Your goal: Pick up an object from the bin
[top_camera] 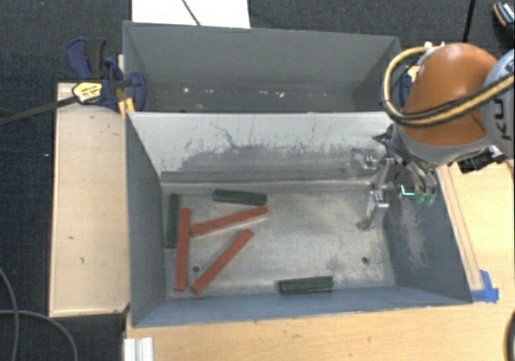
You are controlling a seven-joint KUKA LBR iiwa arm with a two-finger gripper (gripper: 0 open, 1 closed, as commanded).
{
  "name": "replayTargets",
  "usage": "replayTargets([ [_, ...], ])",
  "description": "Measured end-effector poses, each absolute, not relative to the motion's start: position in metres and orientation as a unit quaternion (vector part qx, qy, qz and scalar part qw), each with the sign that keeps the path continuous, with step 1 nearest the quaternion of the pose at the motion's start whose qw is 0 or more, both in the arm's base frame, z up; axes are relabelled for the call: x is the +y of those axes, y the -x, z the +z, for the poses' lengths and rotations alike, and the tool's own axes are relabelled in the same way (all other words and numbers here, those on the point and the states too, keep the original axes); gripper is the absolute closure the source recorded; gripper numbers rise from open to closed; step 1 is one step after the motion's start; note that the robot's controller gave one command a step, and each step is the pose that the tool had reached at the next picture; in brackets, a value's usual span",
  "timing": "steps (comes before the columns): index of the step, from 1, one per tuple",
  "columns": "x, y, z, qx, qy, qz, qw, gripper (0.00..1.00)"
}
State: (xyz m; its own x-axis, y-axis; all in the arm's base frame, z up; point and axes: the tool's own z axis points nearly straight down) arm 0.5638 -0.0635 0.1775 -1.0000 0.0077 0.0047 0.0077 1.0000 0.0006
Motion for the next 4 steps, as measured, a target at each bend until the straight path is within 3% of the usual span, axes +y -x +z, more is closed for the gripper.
replayTargets([
  [1, -0.036, -0.491, 0.11, -0.995, -0.097, -0.001, 0.002, 0.0],
  [2, 0.044, -0.487, 0.069, -0.991, -0.13, -0.002, -0.001, 0.0],
  [3, 0.072, -0.48, 0.08, -0.999, -0.055, -0.001, -0.003, 0.0],
  [4, 0.014, -0.512, 0.071, -0.992, -0.126, 0.001, -0.003, 0.0],
])
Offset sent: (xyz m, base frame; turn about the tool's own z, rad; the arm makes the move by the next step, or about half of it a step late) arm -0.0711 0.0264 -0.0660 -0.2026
